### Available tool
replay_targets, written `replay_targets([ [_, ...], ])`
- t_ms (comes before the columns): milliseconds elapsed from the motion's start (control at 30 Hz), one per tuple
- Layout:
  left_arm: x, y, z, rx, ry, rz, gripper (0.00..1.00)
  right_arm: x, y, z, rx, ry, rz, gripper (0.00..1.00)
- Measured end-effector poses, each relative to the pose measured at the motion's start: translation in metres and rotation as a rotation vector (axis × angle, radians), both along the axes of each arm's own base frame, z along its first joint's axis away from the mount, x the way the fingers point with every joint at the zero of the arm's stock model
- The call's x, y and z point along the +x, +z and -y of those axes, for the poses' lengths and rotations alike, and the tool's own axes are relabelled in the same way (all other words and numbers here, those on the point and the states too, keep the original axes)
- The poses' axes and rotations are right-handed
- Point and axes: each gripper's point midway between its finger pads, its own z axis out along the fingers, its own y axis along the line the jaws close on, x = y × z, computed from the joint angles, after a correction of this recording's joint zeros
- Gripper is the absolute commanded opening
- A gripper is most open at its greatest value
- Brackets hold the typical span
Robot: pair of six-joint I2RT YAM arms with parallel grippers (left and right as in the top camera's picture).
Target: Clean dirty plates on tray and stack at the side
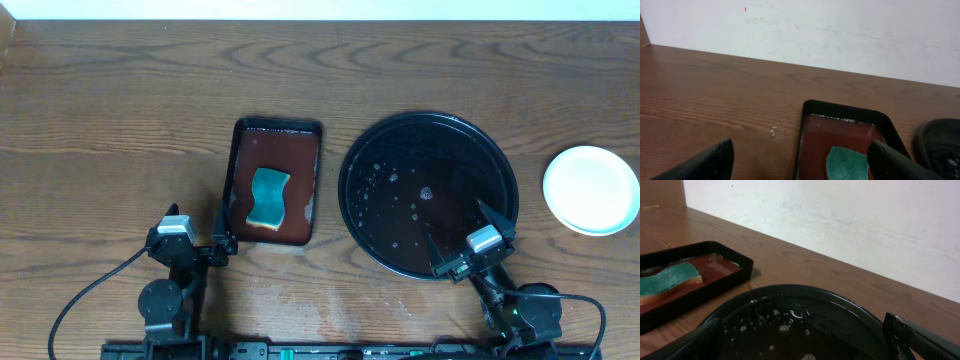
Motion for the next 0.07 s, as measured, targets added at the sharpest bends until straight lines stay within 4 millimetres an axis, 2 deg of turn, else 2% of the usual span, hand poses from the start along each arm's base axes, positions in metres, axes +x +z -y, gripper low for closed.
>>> replay_targets([
  [67, 0.0000, 0.0000, 0.0000, 0.000, 0.000, 0.000, 0.85, 0.0000, 0.0000, -0.0001, 0.000, 0.000, 0.000, 0.99],
])
